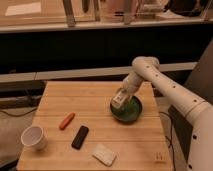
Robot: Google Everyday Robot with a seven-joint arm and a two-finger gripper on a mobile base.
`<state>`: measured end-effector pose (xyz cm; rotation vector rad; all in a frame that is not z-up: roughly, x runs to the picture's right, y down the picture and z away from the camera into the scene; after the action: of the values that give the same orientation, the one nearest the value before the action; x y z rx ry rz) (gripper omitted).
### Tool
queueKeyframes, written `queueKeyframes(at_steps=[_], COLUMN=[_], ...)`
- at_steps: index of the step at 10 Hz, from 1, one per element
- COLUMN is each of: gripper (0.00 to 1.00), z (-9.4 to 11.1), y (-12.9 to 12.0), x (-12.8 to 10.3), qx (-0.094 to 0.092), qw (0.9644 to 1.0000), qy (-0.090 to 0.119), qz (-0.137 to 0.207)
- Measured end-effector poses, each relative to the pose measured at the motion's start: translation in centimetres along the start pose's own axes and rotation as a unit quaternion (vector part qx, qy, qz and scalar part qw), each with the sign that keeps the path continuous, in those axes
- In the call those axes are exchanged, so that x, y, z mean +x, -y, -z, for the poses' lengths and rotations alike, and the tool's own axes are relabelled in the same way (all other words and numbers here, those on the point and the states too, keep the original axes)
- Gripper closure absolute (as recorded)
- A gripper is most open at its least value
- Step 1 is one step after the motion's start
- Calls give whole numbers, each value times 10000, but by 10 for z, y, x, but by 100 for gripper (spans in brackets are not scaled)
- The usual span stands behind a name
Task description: Place the bottle in the ceramic bowl
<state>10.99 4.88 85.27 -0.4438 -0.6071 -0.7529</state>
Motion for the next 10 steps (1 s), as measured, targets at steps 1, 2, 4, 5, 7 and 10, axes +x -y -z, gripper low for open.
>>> queueKeyframes(at_steps=[1, 2, 4, 5, 7, 10], gripper=[90, 90, 90, 90, 86, 77], z=[0, 0, 1, 2, 2, 4], y=[0, -1, -2, -2, -2, -3], x=[1, 2, 5, 5, 7, 10], qx=[0, -2, 3, 4, 4, 5], qw=[10000, 10000, 10000, 10000, 10000, 9999], qy=[-2, -2, -10, -12, -16, -28], qz=[-11, -22, -51, -59, -81, -105])
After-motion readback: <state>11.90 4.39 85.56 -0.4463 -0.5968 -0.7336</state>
